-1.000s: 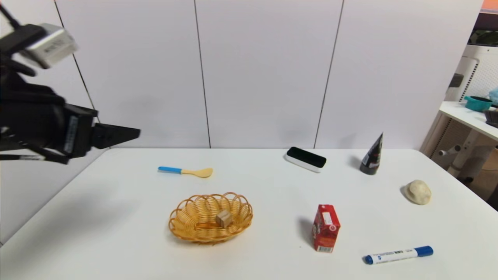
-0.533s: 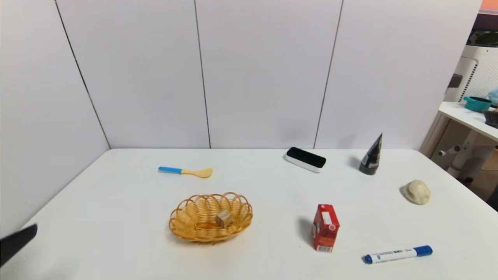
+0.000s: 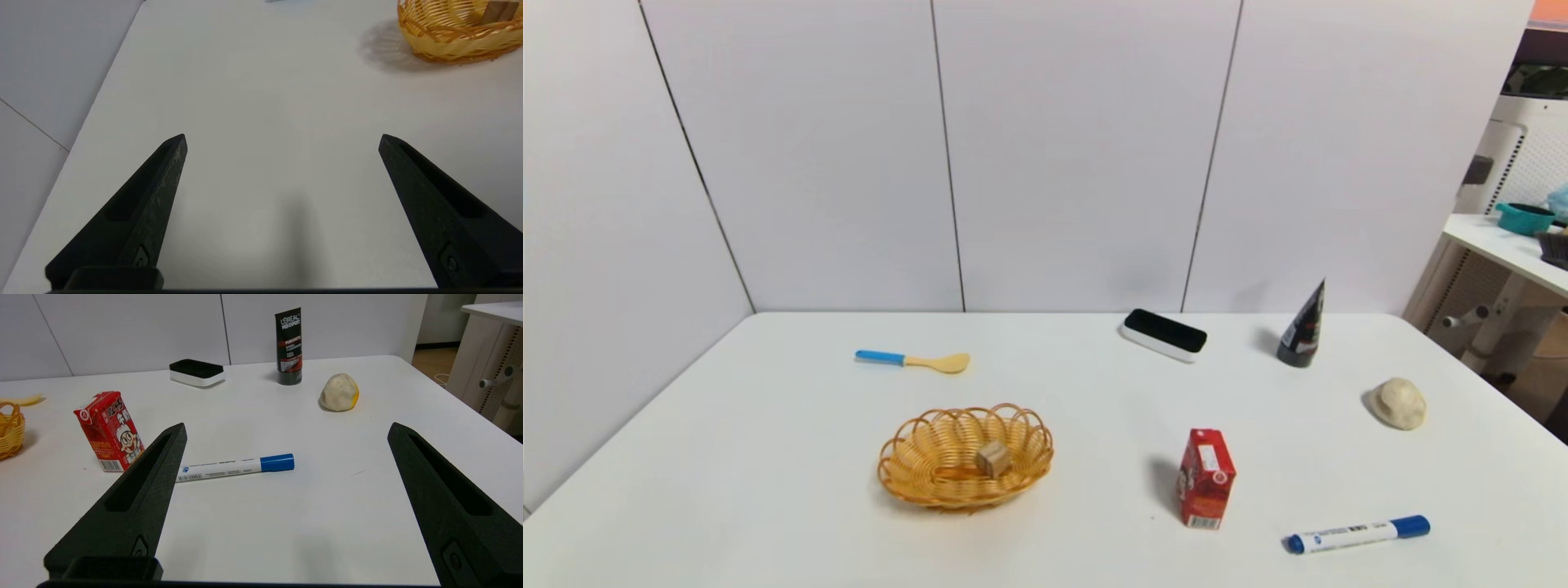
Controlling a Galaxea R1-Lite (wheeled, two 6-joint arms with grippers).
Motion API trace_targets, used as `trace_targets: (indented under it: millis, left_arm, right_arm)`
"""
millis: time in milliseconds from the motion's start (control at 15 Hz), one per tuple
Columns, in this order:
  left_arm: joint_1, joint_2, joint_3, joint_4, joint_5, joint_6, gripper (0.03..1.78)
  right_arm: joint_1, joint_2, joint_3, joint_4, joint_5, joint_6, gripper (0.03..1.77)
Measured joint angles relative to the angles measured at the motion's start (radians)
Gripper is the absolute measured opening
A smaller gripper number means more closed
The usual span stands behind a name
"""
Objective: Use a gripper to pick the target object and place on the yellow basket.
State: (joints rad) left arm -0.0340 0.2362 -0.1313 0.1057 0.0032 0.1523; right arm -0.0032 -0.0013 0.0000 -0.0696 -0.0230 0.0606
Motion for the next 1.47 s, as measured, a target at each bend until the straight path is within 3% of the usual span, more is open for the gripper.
trace_targets:
  millis: [133,600,1467]
  left_arm:
    - [0.01,-0.069,0.085,-0.082,-0.007,-0.013,1.69]
    - [0.018,-0.228,0.131,-0.133,-0.003,-0.177,1.69]
    - [0.019,-0.238,0.131,-0.134,0.026,-0.201,1.69]
  right_arm:
    - [0.0,0.0,0.0,0.0,0.0,0.0,1.7]
    - [0.0,0.0,0.0,0.0,-0.001,0.0,1.7]
    - [0.0,0.0,0.0,-0.001,-0.001,0.0,1.7]
